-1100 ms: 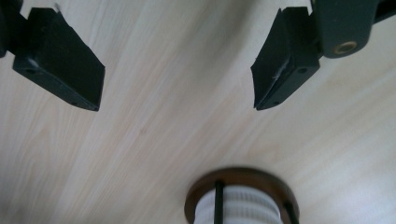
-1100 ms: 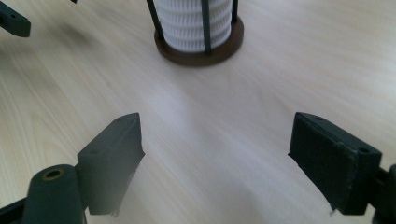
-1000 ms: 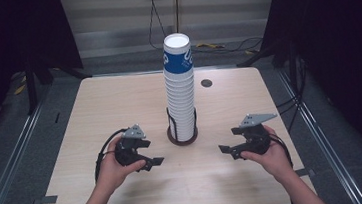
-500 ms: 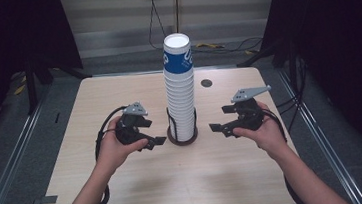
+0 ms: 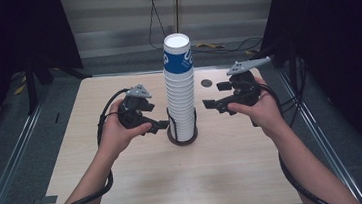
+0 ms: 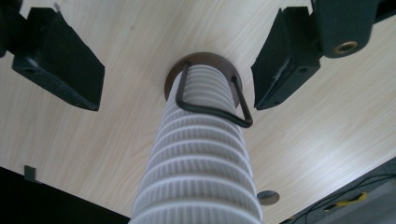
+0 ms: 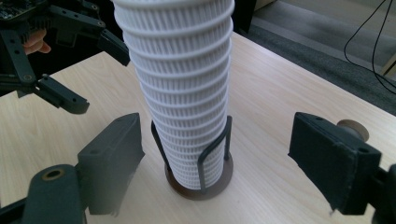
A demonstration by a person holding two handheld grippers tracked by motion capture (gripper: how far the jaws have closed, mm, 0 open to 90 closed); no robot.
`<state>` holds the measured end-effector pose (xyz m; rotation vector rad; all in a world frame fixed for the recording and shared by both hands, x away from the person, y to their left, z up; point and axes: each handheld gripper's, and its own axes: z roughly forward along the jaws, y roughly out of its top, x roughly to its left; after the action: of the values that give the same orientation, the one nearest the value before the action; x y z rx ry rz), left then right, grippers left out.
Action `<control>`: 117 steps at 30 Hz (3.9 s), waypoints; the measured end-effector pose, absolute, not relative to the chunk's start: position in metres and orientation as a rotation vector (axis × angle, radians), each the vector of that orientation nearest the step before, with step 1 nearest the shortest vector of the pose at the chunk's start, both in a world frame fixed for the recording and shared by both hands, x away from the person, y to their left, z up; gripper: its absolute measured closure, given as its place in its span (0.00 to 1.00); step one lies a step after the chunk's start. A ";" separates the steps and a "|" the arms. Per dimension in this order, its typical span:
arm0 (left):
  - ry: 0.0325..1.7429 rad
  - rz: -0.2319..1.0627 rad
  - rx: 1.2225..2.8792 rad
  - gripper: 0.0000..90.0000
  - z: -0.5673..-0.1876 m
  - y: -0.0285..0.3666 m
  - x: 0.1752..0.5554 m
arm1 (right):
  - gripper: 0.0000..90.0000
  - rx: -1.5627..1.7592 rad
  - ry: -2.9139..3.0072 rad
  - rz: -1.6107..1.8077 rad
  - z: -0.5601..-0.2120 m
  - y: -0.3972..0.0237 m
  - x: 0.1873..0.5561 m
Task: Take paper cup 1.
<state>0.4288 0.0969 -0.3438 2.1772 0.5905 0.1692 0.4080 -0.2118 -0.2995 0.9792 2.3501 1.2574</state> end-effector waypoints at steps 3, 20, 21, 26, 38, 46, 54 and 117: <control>0.581 0.180 2.171 0.19 -0.335 0.093 0.431 | 0.18 0.951 2.352 1.264 -0.289 -0.203 0.411; 0.544 0.206 2.165 0.19 -0.307 0.080 0.442 | 0.16 0.926 2.324 1.321 -0.245 -0.180 0.428; 0.547 0.205 2.157 0.19 -0.307 0.080 0.442 | 0.15 0.922 2.324 1.321 -0.243 -0.178 0.429; 0.549 0.198 2.144 0.19 -0.303 0.079 0.446 | 0.14 0.917 2.309 1.341 -0.236 -0.167 0.434; 0.535 0.203 2.111 0.18 -0.292 0.075 0.459 | 0.14 0.919 2.314 1.320 -0.229 -0.134 0.449; 0.514 0.194 2.068 0.18 -0.277 0.068 0.465 | 0.17 0.940 2.287 1.353 -0.235 -0.132 0.455; 0.532 0.196 2.037 0.17 -0.281 0.062 0.467 | 0.20 0.962 2.257 1.339 -0.234 -0.132 0.452; 0.515 0.250 2.095 0.28 -0.279 0.059 0.457 | 0.23 0.933 2.100 1.515 -0.164 -0.160 0.427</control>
<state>0.4574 0.0591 -0.2791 2.0948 0.5154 0.2502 0.4271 -0.1598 -0.1639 0.9328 2.1000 1.5151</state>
